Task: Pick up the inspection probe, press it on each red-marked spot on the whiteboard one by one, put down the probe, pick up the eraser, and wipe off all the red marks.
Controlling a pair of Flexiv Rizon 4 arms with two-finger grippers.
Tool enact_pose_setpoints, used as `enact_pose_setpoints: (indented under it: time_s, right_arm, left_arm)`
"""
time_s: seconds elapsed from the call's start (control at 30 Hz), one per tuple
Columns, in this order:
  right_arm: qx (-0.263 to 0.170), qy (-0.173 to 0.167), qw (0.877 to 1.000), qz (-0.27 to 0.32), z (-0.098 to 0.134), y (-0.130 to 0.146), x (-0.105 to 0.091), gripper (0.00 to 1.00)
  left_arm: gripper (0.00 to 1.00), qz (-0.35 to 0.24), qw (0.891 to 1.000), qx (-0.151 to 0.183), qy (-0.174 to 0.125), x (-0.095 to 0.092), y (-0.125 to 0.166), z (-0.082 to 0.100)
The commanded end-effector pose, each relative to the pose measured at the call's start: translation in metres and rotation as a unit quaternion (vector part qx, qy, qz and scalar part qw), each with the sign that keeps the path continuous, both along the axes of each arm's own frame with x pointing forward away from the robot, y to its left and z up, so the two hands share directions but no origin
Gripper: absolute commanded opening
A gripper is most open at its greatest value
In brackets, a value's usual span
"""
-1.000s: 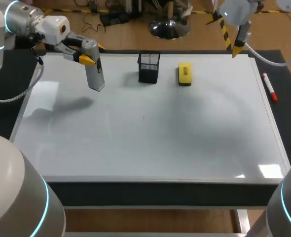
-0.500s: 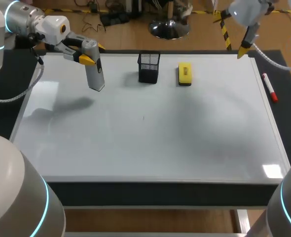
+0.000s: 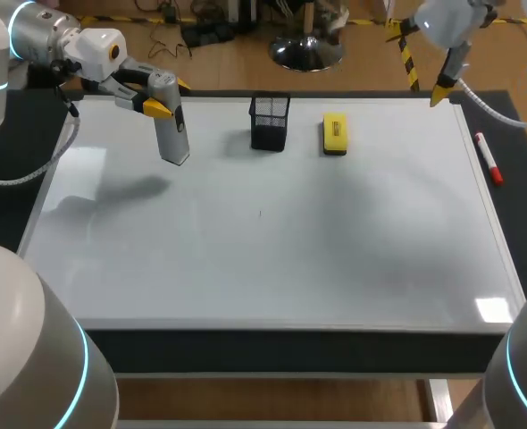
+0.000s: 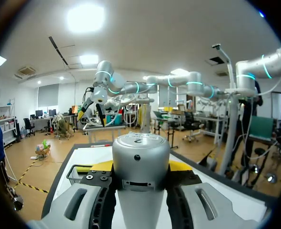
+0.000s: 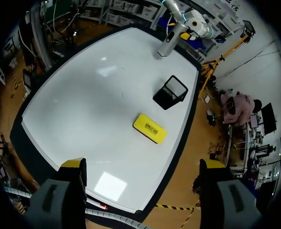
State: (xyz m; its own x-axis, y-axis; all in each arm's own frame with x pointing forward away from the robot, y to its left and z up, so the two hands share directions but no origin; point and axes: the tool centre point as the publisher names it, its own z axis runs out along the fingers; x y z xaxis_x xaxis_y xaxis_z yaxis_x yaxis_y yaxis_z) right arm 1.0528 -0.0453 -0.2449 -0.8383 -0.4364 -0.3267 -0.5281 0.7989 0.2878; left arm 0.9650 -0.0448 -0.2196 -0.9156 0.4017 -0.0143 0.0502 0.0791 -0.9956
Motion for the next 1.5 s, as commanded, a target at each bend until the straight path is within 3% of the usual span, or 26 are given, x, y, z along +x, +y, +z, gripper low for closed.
enact_pose_setpoints:
  time_s: [0.03,0.73,1.1,1.5]
  right_arm:
    - [-0.002,0.000,1.000,0.001,0.001,-0.001,0.000,1.00]
    - [-0.002,0.000,1.000,0.001,0.001,-0.001,0.000,1.00]
    - [-0.002,0.000,1.000,0.001,0.001,-0.001,0.000,1.00]
    - [-0.002,0.000,1.000,0.001,0.001,-0.001,0.000,1.00]
  left_arm:
    - [0.00,-0.002,1.000,0.000,0.001,0.001,0.000,0.001]
    - [0.00,0.110,0.993,0.007,0.031,0.063,-0.062,0.055]
    - [0.00,0.107,0.994,-0.009,0.008,0.091,-0.099,0.085]
    - [0.00,0.122,0.992,-0.026,0.012,0.109,-0.138,0.078]
